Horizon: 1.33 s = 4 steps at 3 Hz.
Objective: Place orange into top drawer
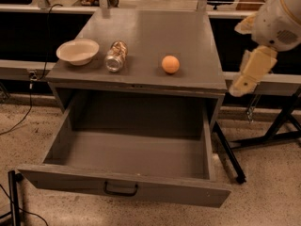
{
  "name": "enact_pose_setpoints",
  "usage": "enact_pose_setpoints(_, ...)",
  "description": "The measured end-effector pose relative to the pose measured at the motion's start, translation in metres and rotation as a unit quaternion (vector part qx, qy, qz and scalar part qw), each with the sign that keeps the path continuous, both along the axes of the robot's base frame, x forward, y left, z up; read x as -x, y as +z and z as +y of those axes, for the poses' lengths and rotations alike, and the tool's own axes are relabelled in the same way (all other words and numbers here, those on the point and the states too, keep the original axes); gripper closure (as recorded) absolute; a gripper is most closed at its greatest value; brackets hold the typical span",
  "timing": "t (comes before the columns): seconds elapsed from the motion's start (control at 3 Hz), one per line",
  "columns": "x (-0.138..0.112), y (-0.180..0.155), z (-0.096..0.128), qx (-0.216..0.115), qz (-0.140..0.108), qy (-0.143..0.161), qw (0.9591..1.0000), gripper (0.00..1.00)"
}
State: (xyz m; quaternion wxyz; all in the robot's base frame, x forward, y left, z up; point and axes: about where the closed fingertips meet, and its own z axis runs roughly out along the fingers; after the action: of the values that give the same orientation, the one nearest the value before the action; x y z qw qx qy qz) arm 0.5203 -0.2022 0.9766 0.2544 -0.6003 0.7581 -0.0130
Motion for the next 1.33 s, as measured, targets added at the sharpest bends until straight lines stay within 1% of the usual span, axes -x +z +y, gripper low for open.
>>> enact_pose_setpoints(0.33,-0.054,-0.01,-0.001,-0.093,-0.03,0.003,0.9952,0.0)
enact_pose_setpoints(0.67,-0.098,-0.044,0.002,-0.221,-0.034,0.001,0.9746,0.0)
enact_pose_setpoints(1.0,-0.13,-0.068,0.017,-0.303,-0.034,-0.003,0.9525,0.0)
enact_pose_setpoints(1.33,-0.151,-0.083,0.029,-0.305,-0.029,0.017,0.9519,0.0)
